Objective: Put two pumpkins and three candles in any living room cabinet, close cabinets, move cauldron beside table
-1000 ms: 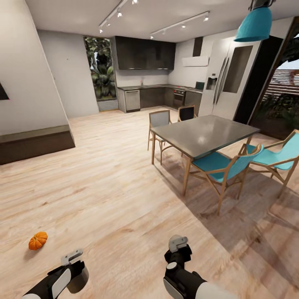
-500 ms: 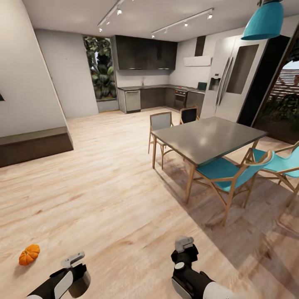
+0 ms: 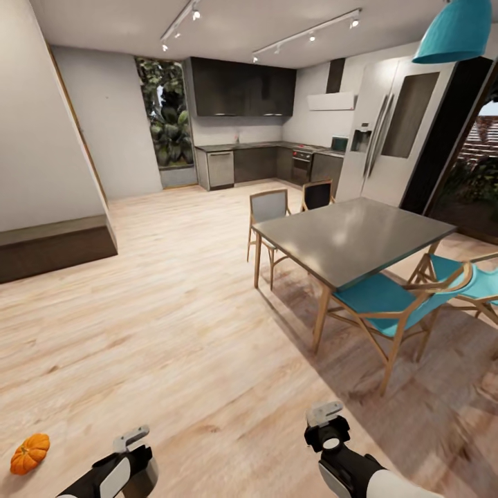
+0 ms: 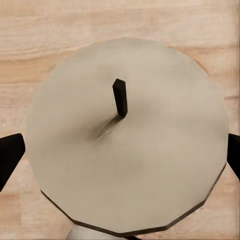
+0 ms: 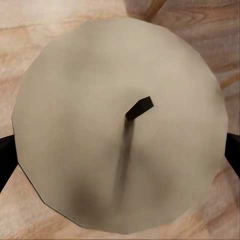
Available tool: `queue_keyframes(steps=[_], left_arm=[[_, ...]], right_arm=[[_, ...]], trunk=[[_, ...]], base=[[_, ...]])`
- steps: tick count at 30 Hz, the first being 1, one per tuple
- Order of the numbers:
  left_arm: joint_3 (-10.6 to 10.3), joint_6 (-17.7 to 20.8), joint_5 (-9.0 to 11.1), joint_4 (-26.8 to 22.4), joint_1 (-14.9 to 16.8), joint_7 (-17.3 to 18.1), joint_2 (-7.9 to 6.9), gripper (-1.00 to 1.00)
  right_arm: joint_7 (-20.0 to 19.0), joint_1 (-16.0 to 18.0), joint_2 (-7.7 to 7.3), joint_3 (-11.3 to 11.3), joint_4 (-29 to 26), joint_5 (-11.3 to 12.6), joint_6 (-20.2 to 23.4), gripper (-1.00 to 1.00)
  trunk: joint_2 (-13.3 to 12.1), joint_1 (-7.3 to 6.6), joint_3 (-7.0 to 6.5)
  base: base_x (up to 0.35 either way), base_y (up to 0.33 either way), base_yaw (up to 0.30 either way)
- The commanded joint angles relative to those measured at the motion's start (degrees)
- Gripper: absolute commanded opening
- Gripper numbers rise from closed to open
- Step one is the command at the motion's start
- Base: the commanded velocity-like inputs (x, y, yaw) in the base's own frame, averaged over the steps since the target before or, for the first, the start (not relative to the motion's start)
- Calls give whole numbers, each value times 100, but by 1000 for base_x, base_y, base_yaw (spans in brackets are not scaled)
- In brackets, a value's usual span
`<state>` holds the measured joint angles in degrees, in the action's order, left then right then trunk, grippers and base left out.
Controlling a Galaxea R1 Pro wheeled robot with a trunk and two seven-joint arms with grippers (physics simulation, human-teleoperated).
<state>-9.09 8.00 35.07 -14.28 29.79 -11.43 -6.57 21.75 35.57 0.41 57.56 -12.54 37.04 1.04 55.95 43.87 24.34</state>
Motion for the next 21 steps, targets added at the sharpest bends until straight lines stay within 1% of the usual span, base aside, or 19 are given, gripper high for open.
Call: queue_keyframes(steps=[1,3,7,8,11,21], left_arm=[[-46,-21,-5,11,3,2,4,-100],[-124,-43,-2,24,1,6,26,-100],[-165,-52,0,30,1,1,77,-100],[-169,-53,-2,30,1,1,82,-100],[-171,-53,-7,30,1,1,71,-100],[-172,-53,-1,46,1,1,80,-100]], right_arm=[[-6,0,-6,11,-3,-17,-2,-100],[-10,-2,-12,12,-3,-20,-6,-100],[1,-18,-14,18,2,-21,-183,-100],[15,-26,-14,18,4,-21,-292,-100],[21,-34,-14,19,5,-15,-368,-100],[30,-58,37,27,7,-5,-377,-100]], trunk=[[0,0,0],[0,0,0],[0,0,0],[0,0,0],[0,0,7],[0,0,41]], base=[[326,0,0],[327,0,0],[327,0,51],[328,0,227],[328,0,266],[315,0,283]])
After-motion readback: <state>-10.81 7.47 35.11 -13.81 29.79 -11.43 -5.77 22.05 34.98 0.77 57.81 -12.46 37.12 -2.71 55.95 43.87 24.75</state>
